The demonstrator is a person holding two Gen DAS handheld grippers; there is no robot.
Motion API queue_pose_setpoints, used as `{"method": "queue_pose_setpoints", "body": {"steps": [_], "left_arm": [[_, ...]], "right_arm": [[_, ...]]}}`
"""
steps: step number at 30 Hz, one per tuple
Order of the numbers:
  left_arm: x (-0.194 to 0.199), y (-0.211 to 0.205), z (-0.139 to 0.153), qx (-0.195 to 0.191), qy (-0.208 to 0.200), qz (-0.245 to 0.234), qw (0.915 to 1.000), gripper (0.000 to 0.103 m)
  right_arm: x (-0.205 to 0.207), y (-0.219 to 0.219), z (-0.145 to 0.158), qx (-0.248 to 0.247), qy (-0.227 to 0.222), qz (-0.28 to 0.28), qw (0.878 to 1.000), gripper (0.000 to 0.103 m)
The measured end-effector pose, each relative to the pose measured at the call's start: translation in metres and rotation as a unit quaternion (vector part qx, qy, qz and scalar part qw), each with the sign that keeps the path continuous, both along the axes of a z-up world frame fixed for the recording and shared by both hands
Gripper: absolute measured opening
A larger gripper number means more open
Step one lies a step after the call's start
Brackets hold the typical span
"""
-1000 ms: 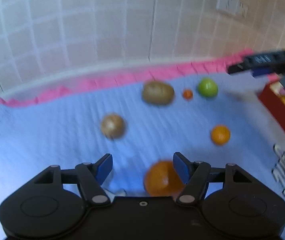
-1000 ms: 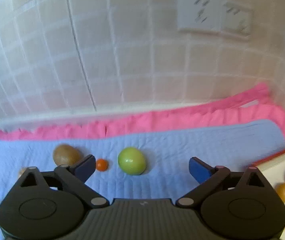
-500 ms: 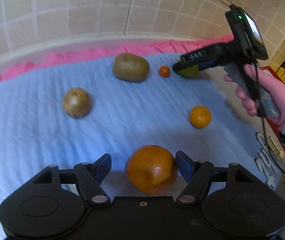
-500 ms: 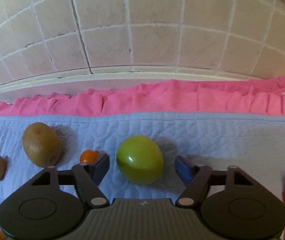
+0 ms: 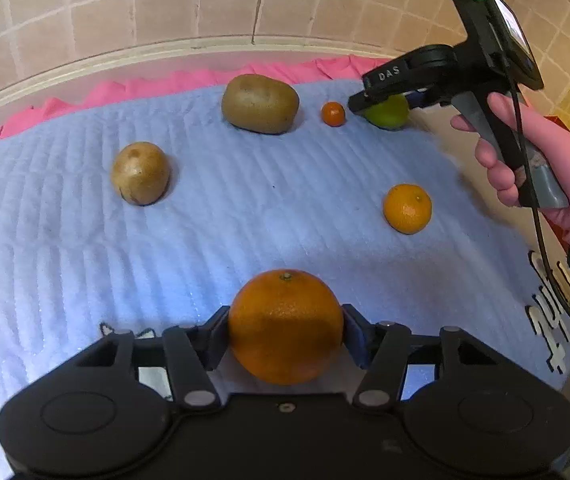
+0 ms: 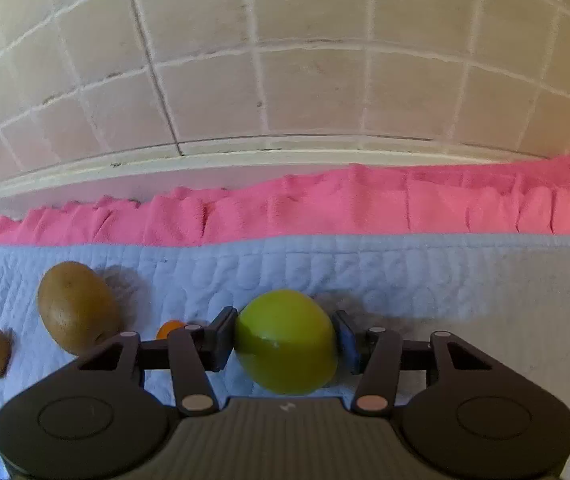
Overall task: Organize fruits
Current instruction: 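Carry the orange and green apple into the red box and open both tools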
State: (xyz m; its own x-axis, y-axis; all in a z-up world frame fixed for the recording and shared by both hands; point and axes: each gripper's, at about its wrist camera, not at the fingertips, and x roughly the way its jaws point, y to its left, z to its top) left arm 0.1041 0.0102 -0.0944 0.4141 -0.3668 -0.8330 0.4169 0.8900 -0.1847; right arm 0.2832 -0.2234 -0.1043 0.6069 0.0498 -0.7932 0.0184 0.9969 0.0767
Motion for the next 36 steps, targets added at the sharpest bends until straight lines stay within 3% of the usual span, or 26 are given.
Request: {"method": "queue_pose_setpoints", "body": {"steps": [7,12,17,22,30,36], "left_arm": [[-0.003,-0.01,0.027,0.004,-0.039,-0.003,0.9992,0.067],[-0.005,-0.036,0.068,-0.003,-0.104,-0.034,0.994,0.067],[0.005,-0.082,0.109,-0.026,-0.152,-0.097,0.9832,0.067],[0.012,-0.149,0.144,-0.053,-0.195,-0.167,0.965,0.067],[0.006,-0.274,0.156,-0.111,-0.176,-0.292,0.9333,0.068],[-0.004,-0.357,0.12,-0.125,-0.12,-0.363,0.9157,0.068]], "right_arm": [[-0.031,-0.022,0.033,0.019,-0.036,-0.032,0.999,0.054],[-0.067,-0.055,0.075,0.049,-0.076,-0.075,0.993,0.054],[-0.115,-0.098,0.114,0.044,-0.119,-0.12,0.985,0.054],[-0.173,-0.161,0.136,0.034,-0.139,-0.196,0.97,0.054],[-0.266,-0.264,0.128,0.022,-0.121,-0.328,0.937,0.054],[-0.325,-0.316,0.099,0.096,-0.115,-0.406,0.901,0.054]]}}
